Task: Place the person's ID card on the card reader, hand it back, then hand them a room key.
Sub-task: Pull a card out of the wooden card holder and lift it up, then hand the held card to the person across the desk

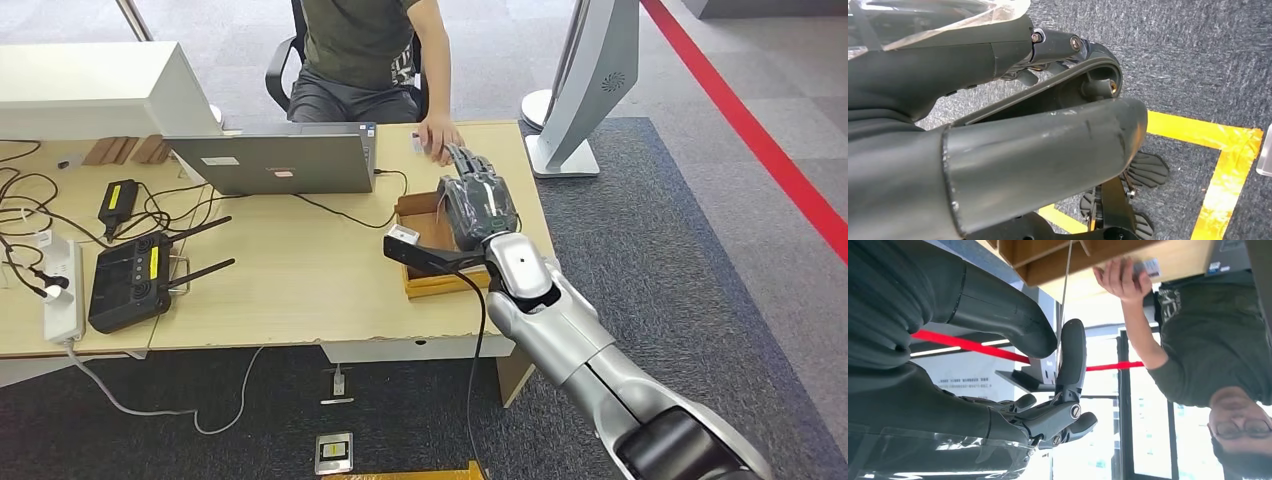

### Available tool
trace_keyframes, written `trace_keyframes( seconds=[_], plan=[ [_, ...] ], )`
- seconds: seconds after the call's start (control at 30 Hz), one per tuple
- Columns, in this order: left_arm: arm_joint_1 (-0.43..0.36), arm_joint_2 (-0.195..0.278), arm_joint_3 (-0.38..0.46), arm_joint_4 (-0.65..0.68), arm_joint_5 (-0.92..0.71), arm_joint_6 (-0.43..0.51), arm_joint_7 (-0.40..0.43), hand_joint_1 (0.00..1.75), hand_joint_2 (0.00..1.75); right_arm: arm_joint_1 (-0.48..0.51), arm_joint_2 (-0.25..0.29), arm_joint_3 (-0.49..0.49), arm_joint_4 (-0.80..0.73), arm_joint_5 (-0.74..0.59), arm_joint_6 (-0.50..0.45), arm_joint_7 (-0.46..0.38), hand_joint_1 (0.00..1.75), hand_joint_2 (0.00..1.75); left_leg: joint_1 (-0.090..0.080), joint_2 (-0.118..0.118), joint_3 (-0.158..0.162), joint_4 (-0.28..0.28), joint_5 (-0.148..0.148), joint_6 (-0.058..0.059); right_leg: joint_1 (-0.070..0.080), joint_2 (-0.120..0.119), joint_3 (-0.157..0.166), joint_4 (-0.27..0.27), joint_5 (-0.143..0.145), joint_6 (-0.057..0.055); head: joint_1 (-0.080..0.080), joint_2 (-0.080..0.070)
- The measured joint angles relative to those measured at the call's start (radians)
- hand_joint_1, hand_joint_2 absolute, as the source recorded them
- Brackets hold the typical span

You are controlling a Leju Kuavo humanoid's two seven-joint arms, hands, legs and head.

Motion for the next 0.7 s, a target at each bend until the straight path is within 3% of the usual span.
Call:
trace_keyframes(
  seconds=[0.37, 0.7],
  plan=[
    [-0.002, -0.005, -0.03, 0.0, -0.056, -0.016, -0.019, 0.0, 0.0, -0.057, 0.01, 0.01, -0.047, 0.019, 0.024, 0.032, 1.75, 1.75, 0.0, 0.0, 0.0, 0.0, 0.0, 0.0, 0.0, 0.0, 0.0, 0.0, 0.0, 0.0, 0.0, 0.0],
    [-0.005, -0.016, -0.041, 0.0, 0.002, 0.008, -0.015, 0.0, 0.0, -0.178, 0.116, 0.054, 0.065, 0.083, 0.024, 0.028, 1.75, 1.75, 0.001, 0.0, 0.0, 0.0, 0.0, 0.0, 0.001, 0.0, 0.0, 0.001, 0.0, 0.0, 0.0, 0.0]
  ],
)
